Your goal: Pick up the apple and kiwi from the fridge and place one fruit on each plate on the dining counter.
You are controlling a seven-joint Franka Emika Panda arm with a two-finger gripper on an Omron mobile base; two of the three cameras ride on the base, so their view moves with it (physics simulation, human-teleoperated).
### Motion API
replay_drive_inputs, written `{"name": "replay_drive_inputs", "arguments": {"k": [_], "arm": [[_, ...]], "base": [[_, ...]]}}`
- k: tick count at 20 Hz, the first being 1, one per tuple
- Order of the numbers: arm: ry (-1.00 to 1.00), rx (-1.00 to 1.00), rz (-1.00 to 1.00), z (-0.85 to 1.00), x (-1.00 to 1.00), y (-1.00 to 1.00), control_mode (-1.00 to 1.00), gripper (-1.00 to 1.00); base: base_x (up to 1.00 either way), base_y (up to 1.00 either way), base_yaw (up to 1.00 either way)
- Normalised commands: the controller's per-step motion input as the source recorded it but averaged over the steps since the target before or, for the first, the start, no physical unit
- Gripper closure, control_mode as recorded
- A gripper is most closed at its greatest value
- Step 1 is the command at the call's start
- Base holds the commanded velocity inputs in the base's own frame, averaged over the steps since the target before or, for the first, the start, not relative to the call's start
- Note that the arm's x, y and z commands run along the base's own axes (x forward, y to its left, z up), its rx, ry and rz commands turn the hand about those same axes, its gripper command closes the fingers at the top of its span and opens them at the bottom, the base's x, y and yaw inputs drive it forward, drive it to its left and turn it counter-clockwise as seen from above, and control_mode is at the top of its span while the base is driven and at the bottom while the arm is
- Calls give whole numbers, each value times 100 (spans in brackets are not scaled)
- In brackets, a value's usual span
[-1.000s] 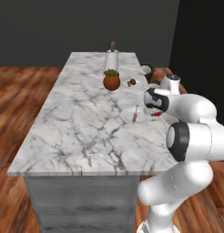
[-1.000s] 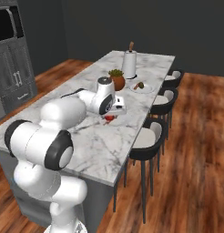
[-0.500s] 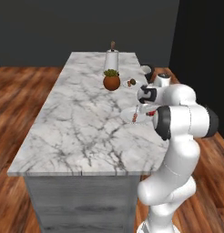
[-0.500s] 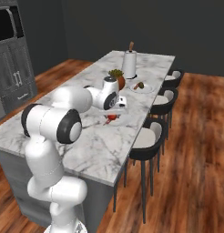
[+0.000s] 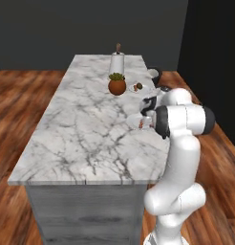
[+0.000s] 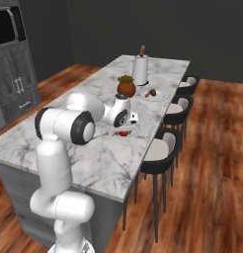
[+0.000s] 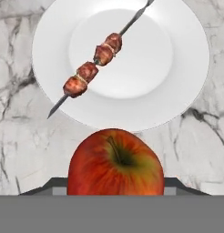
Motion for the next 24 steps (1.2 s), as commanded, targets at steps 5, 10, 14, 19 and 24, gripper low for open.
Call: {"name": "replay_drive_inputs", "arguments": {"k": [5,10,14,19,24], "arm": [[0,0,1,-25,71,-1,-100,100],[0,0,4,-12,65,-8,-100,100],[0,0,4,-16,48,-6,-100,100],[0,0,3,-39,21,0,-100,-100],[0,0,1,-37,12,0,-100,-100]], "base": [[0,0,0],[0,0,0],[0,0,0],[0,0,0],[0,0,0]]}}
